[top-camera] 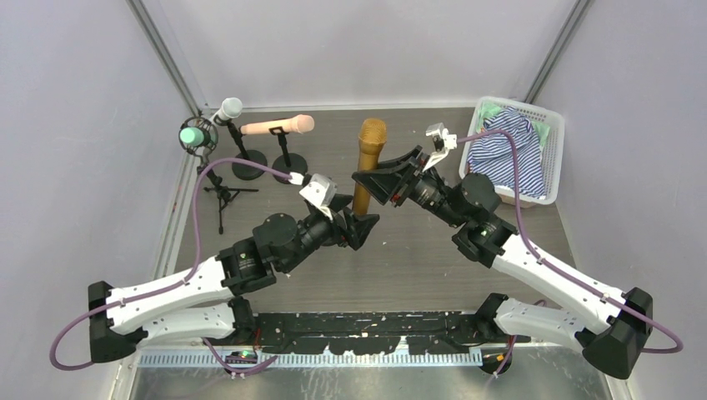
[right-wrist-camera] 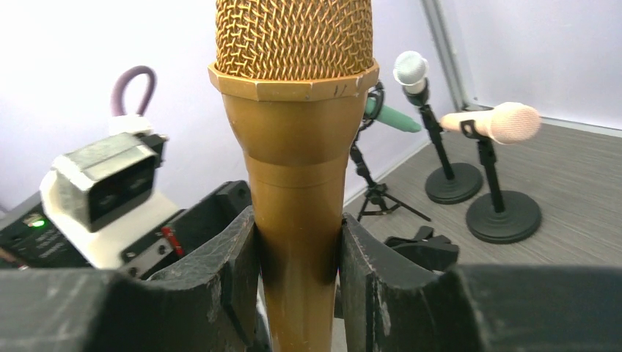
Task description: Attach the microphones to the stand
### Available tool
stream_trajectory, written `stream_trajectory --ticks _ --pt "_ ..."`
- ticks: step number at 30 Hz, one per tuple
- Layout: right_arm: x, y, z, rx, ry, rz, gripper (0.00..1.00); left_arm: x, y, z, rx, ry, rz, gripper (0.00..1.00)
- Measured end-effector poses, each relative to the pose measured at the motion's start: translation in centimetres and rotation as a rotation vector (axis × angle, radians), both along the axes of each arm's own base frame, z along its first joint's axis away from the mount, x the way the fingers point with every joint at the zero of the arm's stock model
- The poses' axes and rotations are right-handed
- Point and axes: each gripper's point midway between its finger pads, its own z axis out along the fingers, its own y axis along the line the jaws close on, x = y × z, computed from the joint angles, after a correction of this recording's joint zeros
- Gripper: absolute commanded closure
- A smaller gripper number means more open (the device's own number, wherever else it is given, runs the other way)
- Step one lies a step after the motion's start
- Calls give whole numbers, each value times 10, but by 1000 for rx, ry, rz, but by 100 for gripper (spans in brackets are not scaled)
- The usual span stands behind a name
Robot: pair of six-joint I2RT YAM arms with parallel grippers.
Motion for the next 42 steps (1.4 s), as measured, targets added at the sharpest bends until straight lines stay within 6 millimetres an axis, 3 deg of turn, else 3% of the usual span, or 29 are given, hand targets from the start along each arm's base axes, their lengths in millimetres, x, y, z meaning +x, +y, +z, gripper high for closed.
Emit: stream_trajectory --ticks 2,5,8,10,12,14,21,29,35,38,42 --pt "-6 1 5 21 -12 31 99 3 -2 -1 0 -3 12 40" --pt "-12 2 8 51 -17 61 97 5 -4 -4 10 0 19 65" --pt "-13 2 6 64 -5 72 83 3 -7 -5 16 -6 10 85" --pt "-14 2 6 69 1 73 66 3 -7 -5 22 -13 7 98" --pt "-14 2 6 72 1 74 51 3 -6 -5 21 -14 10 100" --pt "-14 2 7 80 9 74 43 3 -5 -4 22 -16 13 100" --pt "-7 -7 15 113 36 13 35 9 2 -5 23 -13 59 100" --pt "1 -8 24 100 72 -26 34 9 3 -10 40 -6 58 100" --pt "10 -1 17 60 120 -34 35 8 2 -15 55 1 49 100" --pt "13 3 12 42 138 -33 40 6 2 -18 66 6 40 100" --pt "13 5 9 34 149 -28 58 5 1 -21 74 10 31 100"
